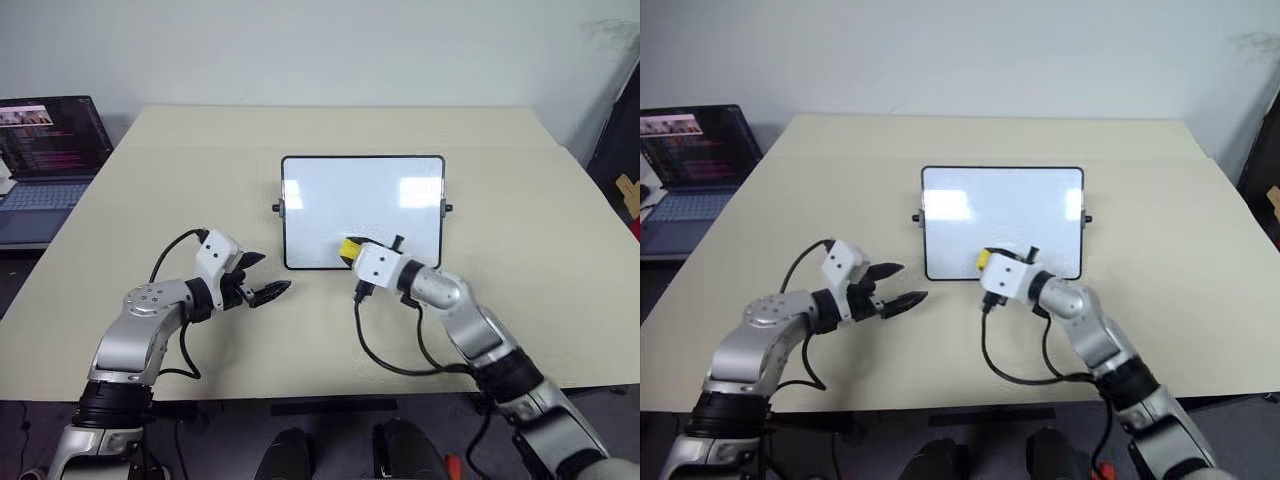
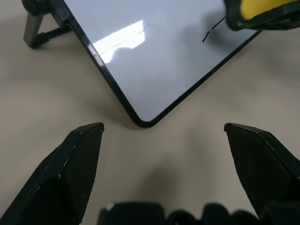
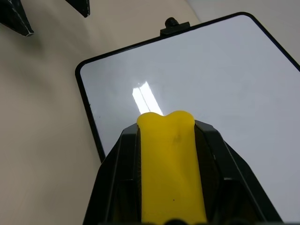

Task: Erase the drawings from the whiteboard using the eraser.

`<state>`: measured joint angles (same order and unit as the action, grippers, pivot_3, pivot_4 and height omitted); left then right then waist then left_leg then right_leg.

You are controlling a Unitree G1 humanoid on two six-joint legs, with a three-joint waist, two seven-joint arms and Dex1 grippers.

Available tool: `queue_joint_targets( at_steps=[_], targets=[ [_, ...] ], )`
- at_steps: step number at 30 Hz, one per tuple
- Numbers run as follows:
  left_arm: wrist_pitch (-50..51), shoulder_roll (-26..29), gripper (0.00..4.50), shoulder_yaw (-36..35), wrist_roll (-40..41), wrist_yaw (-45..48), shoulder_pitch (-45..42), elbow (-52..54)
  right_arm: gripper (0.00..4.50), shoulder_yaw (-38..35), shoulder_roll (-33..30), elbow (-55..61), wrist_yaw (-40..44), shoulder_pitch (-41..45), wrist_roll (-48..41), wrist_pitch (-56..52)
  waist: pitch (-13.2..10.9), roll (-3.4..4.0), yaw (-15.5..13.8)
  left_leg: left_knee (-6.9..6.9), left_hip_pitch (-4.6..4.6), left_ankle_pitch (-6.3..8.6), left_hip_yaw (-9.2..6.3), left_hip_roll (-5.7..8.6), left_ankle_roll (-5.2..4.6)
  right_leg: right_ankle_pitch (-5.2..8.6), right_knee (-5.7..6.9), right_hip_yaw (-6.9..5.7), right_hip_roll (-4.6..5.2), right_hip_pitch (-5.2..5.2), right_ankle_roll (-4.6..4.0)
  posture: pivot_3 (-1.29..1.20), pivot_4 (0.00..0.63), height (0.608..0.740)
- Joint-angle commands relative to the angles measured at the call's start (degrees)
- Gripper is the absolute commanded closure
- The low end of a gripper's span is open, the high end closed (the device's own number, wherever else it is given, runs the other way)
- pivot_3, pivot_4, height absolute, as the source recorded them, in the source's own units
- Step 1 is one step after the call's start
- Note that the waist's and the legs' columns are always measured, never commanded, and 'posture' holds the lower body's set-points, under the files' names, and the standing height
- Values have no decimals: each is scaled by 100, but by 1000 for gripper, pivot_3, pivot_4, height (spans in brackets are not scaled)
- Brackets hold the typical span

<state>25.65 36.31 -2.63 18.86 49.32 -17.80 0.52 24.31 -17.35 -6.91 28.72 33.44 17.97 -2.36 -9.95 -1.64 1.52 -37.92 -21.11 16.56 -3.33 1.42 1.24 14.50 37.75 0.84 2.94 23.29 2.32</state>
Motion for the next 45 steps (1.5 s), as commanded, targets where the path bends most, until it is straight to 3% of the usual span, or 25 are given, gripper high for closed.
queue_joint_targets(
  at_steps=[1,13,35,40,45],
  targets=[
    [-20,68,0,-22,115,151,-197,259,3329,46,133,-410,-5,396,111,204,0,0,6,0,0,0,1,1,0,0,0,1,0,0,0,0,150,740],
    [92,96,0,344,101,544,-313,410,3329,149,224,-1732,-188,846,566,281,0,1,37,0,10,0,7,0,0,-1,15,7,0,0,-2,0,150,740],
    [49,91,0,388,27,742,-373,183,3332,-621,-1109,-1099,10,-148,345,-421,6,-8,-6,-20,33,-10,-2,13,-12,-4,22,3,1,-42,3,0,150,740],
    [69,86,0,383,28,743,-337,225,3333,-606,-1084,-940,43,-212,347,-399,7,-9,-1,-20,79,-11,-6,13,-15,-4,7,0,2,-97,5,0,150,740],
    [92,99,0,349,41,726,-283,271,3334,-647,-628,-227,261,-194,-77,-481,6,-8,19,-14,87,-11,-6,8,-15,-3,6,2,1,-100,5,0,150,740]
  ],
)
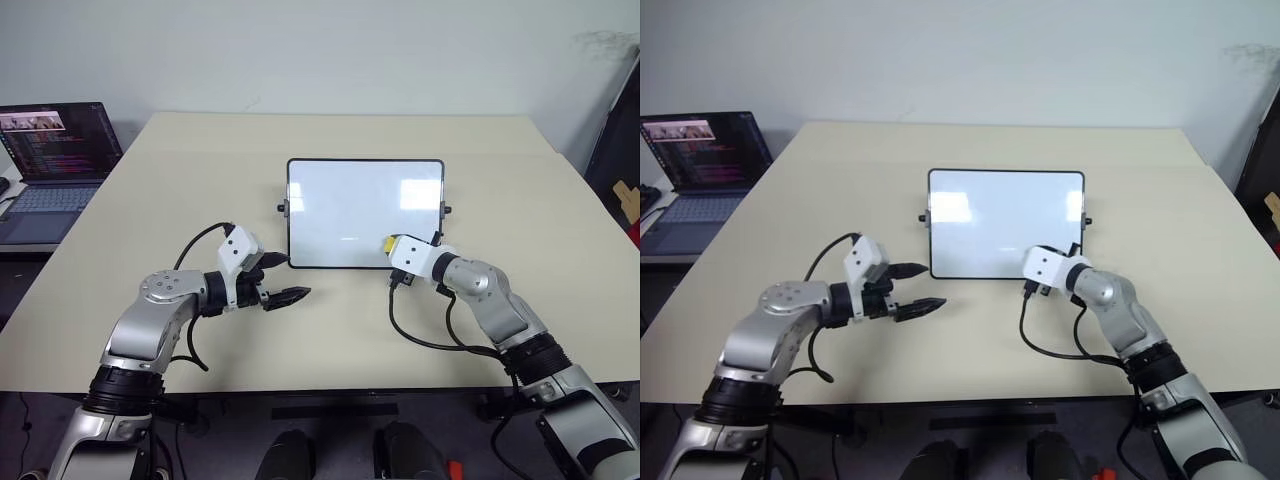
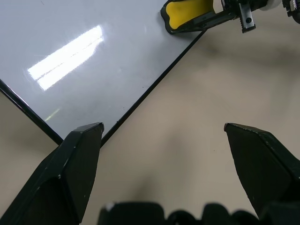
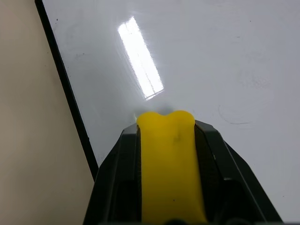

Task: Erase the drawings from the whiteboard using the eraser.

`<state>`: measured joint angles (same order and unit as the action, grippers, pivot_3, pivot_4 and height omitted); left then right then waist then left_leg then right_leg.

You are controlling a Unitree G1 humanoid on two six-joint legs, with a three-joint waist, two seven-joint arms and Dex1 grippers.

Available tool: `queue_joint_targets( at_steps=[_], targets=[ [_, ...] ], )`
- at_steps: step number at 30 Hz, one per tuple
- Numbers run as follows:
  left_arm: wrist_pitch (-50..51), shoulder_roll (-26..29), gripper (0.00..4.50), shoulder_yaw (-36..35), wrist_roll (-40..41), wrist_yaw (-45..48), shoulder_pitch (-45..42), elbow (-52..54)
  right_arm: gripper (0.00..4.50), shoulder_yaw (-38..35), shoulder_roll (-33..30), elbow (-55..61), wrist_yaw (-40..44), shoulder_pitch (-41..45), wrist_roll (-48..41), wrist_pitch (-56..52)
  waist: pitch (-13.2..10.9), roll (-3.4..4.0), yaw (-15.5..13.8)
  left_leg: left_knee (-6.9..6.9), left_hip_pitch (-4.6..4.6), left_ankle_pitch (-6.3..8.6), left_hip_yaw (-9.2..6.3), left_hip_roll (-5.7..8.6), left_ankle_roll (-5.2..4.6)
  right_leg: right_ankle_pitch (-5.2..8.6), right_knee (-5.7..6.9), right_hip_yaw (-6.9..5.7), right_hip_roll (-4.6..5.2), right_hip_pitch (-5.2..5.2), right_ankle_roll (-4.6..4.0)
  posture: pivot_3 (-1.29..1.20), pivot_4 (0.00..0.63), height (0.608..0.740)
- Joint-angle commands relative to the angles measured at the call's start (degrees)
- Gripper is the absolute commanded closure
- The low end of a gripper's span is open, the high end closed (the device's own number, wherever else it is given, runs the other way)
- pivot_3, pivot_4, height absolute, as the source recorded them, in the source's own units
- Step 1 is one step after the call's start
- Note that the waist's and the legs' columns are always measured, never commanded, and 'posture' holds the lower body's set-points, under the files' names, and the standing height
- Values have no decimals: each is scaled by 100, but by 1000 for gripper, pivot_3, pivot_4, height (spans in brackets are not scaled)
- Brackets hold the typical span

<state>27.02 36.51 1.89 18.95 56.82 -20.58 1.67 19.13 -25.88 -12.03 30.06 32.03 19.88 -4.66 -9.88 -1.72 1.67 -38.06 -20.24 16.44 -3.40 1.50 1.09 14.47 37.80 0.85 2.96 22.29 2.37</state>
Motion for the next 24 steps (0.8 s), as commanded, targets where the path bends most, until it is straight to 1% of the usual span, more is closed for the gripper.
queue_joint_targets(
  at_steps=[1,4,6,9,11,12,16,19,22,24],
  targets=[
    [-44,83,0,-117,35,-36,11,162,3335,-152,354,481,174,-43,-417,-302,-2,2,20,2,-1,0,0,-2,0,0,-1,0,0,2,-1,0,150,740],
    [-42,86,0,-187,89,-72,99,239,3335,-269,676,1051,287,-61,-781,-486,-4,5,48,14,-19,1,2,-7,1,0,3,3,-2,31,-3,0,150,740],
    [-22,79,0,-285,228,-51,210,389,3335,-430,836,1454,302,-145,-1034,-708,-4,6,47,12,-74,2,4,-7,2,-1,22,7,-2,97,-4,0,150,740],
    [37,117,0,-343,397,7,340,654,3335,-685,838,1937,224,-320,-1217,-1045,-4,6,10,11,-124,6,-2,-10,11,2,8,7,2,139,-6,0,150,740],
    [66,142,0,-300,449,55,378,853,3335,-928,726,2290,203,-525,-1333,-1323,-3,5,-37,4,-175,4,-6,-4,17,1,2,5,9,179,-6,0,150,740],
    [81,131,0,-237,453,71,359,951,3335,-1073,624,2445,193,-665,-1366,-1471,-4,5,-65,5,-184,2,-12,1,21,1,-5,3,14,182,-5,0,150,740],
    [127,2,0,68,420,57,160,1162,3335,-1597,267,2832,84,-1200,-1457,-1865,-5,7,-152,7,-190,8,-14,7,16,1,-19,2,16,179,-5,0,150,740],
    [162,-122,0,393,440,147,-69,1277,3335,-2162,79,3134,-153,-1759,-1532,-2090,-5,7,-164,7,-187,9,-16,7,14,2,-14,-2,13,176,-5,0,150,740],
    [197,-129,0,516,547,310,-188,1329,3335,-2524,107,3324,-383,-2051,-1619,-2260,-6,9,-110,7,-182,8,-5,5,13,2,-5,-1,8,176,-4,0,150,740],
    [117,-111,0,657,496,460,-323,1300,3335,-2891,273,3362,-688,-2242,-1697,-2465,-6,9,-63,8,-169,9,15,1,12,2,6,6,6,177,-4,0,150,740]
  ],
)
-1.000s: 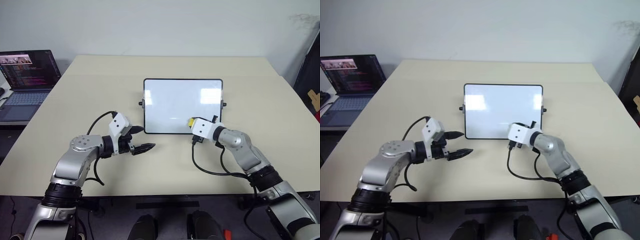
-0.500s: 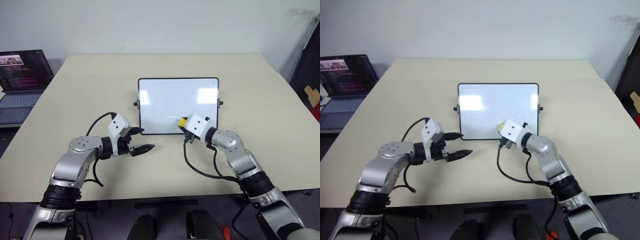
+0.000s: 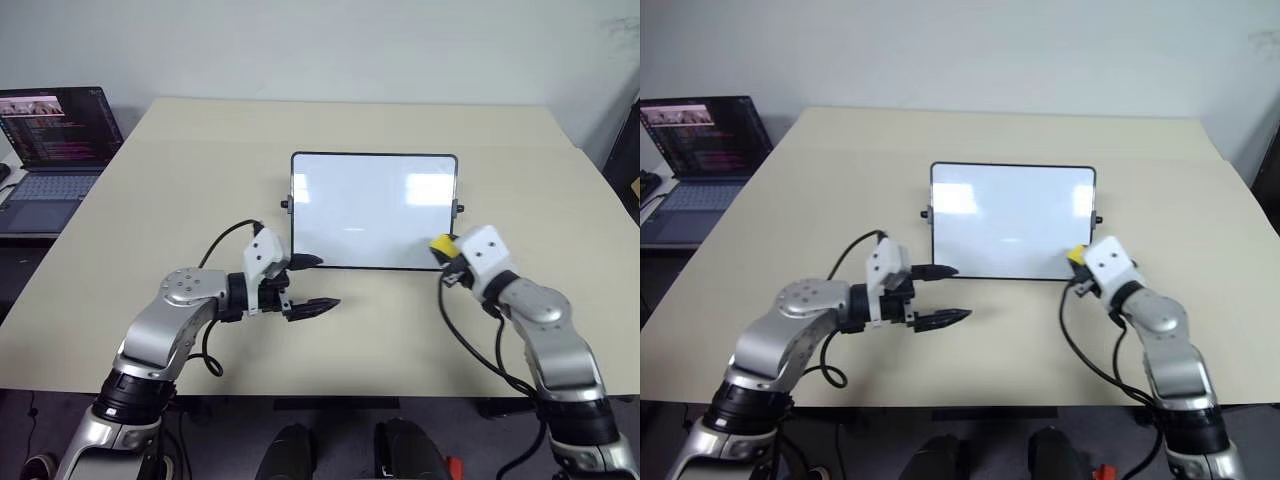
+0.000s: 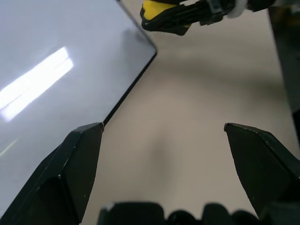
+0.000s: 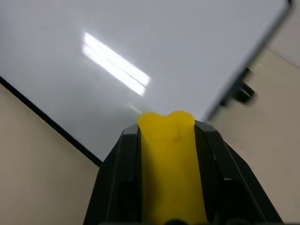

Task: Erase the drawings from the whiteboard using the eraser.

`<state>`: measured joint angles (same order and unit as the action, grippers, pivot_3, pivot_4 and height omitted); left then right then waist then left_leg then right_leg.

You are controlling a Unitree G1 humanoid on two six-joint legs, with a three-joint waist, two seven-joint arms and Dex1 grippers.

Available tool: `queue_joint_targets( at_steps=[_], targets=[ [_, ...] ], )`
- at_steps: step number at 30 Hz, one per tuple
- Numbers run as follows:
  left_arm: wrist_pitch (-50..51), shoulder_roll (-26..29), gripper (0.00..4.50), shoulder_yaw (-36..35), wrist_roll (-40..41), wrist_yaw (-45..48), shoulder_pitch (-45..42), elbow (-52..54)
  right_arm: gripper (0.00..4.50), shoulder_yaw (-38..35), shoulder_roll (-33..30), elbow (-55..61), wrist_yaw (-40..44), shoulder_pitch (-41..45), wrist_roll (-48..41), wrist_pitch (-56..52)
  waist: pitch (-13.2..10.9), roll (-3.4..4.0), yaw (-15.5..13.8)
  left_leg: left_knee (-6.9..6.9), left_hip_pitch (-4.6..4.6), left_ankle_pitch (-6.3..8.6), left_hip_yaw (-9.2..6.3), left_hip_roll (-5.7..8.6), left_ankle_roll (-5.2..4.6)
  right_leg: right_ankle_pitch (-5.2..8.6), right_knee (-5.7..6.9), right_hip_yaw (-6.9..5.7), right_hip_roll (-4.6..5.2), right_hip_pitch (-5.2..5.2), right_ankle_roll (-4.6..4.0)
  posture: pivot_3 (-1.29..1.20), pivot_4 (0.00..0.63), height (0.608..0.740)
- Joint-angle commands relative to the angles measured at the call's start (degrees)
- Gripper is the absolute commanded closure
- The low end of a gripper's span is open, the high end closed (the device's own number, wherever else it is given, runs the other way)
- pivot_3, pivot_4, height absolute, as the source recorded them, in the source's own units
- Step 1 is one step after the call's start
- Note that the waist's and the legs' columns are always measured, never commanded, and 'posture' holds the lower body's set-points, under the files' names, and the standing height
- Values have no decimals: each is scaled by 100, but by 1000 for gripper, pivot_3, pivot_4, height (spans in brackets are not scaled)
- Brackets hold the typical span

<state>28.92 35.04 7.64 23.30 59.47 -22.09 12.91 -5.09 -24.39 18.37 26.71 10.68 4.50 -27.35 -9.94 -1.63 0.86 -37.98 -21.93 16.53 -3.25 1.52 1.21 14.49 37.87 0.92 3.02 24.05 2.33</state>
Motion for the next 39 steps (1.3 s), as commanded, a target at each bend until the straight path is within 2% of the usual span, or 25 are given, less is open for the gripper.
queue_joint_targets(
  at_steps=[1,4,10,17,23,27,31,36,39],
  targets=[
    [-108,1,0,169,54,288,-314,119,3335,-701,248,293,-570,-190,-204,-368,0,0,35,0,1,0,-2,-1,0,0,2,-2,-1,-1,0,0,150,740],
    [-146,-75,0,327,34,467,-599,-61,3335,-1012,457,225,-904,-256,-328,-661,0,0,48,-5,5,-1,-2,-1,-2,0,11,-3,-9,-4,0,0,150,740],
    [-554,-610,0,736,-295,586,-1274,-806,3335,-1369,848,-29,-1149,13,-944,-1372,2,3,91,-9,18,-2,3,0,-5,-1,16,4,-29,-14,2,0,150,740],
    [-950,-1035,0,997,-545,784,-1762,-1330,3335,-1335,867,-420,-1463,210,-1053,-1334,2,4,91,-8,15,-2,5,-2,-5,-1,14,8,-32,-10,2,0,150,740],
    [-1226,-1098,0,1139,-702,1010,-1841,-1420,1361,-1366,841,-695,-1602,362,-1174,-1183,3,5,91,-9,15,-2,6,-3,-5,-1,15,8,-34,-10,1,0,150,740],
    [-1219,-1106,0,1068,-797,842,-1705,-1419,14,-1474,871,-602,-1659,435,-1315,-868,3,6,91,-9,15,-2,7,-3,-5,-1,15,10,-34,-10,2,0,150,740],
    [-1090,-1160,0,658,-775,166,-1365,-1252,14,-1437,918,-269,-1683,492,-1394,-184,5,9,101,-9,16,-2,6,-4,-5,-1,17,10,-34,-9,2,0,150,740],
    [-354,-1478,0,-607,-74,-1310,-92,-76,14,-1105,1141,736,-1437,-88,-1716,2,8,13,106,-6,12,-1,6,-20,-4,-1,17,15,-21,-1,1,0,150,740],
    [-132,-1777,0,-1034,-82,-2233,834,739,14,-1139,1337,803,-1490,-674,-1724,356,12,12,60,-11,5,-1,-4,-13,-4,-1,15,14,-9,-3,1,0,150,740]
  ],
)
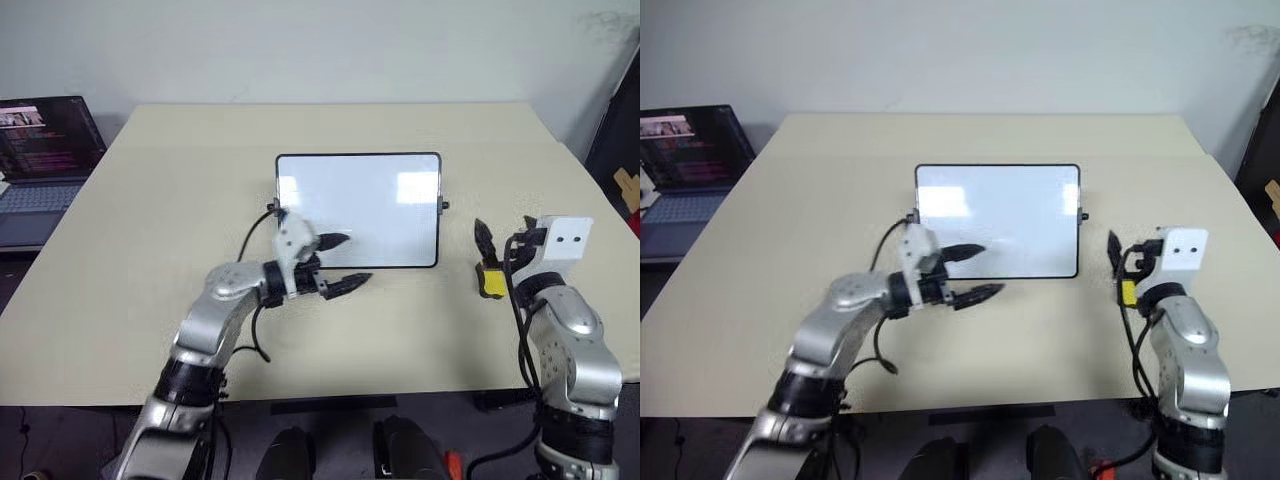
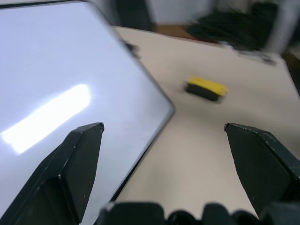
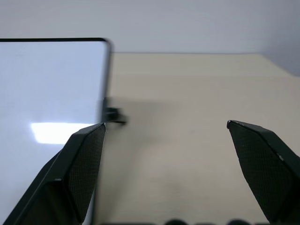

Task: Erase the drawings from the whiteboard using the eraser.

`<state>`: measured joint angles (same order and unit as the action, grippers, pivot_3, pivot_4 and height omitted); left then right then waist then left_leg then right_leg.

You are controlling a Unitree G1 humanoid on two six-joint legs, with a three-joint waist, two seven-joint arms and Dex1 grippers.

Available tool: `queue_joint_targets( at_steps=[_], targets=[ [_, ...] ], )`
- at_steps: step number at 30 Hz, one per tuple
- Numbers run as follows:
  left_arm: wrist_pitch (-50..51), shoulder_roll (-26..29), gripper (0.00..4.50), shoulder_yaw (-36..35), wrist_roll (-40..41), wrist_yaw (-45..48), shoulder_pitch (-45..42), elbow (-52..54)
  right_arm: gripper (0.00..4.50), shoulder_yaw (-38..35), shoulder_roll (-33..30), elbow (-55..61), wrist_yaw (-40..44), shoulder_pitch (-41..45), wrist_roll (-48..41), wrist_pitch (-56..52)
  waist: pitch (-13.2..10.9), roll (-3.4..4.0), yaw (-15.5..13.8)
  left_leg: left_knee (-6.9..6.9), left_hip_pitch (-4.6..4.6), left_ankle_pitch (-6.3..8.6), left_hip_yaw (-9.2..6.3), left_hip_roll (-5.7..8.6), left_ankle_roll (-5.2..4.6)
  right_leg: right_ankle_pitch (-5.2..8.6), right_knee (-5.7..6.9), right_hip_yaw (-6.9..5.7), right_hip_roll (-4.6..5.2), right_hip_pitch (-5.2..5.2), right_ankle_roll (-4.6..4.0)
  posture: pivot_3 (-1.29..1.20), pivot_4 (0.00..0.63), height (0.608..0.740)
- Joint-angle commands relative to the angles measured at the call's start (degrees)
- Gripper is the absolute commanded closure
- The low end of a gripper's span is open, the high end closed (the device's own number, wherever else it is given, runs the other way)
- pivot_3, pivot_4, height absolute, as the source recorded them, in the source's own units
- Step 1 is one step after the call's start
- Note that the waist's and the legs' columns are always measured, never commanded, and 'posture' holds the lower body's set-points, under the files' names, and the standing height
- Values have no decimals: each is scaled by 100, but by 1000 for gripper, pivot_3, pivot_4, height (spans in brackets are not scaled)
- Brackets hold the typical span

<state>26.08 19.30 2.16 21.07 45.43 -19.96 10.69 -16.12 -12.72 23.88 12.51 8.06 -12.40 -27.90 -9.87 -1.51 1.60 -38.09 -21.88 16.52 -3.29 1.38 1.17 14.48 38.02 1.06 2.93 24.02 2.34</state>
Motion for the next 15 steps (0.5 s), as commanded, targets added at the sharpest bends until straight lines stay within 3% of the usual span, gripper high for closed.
queue_joint_targets(
  at_steps=[1,6,9,15],
  targets=[
    [139,-257,0,-642,31,-1141,1004,1208,14,15,268,271,-124,-651,32,608,8,3,-28,0,0,0,2,6,0,-1,-4,-2,4,-1,1,0,150,740],
    [-476,-451,0,-1210,-1022,-2659,1991,1417,14,253,764,310,-196,-1663,112,1436,10,8,-33,3,27,1,-7,8,0,1,-4,-1,12,-29,2,0,150,740],
    [-618,-598,0,-1290,-1343,-3208,2220,1480,14,368,708,275,-51,-2113,151,1721,10,7,-67,4,71,1,-15,11,0,3,-11,-10,9,-82,3,0,150,740],
    [-676,-729,0,-1282,-1480,-3587,2204,1415,14,209,407,-47,-52,-1992,123,1673,10,6,-64,3,115,1,-1,8,-1,19,-26,-15,1,-128,31,0,150,740]
  ],
)
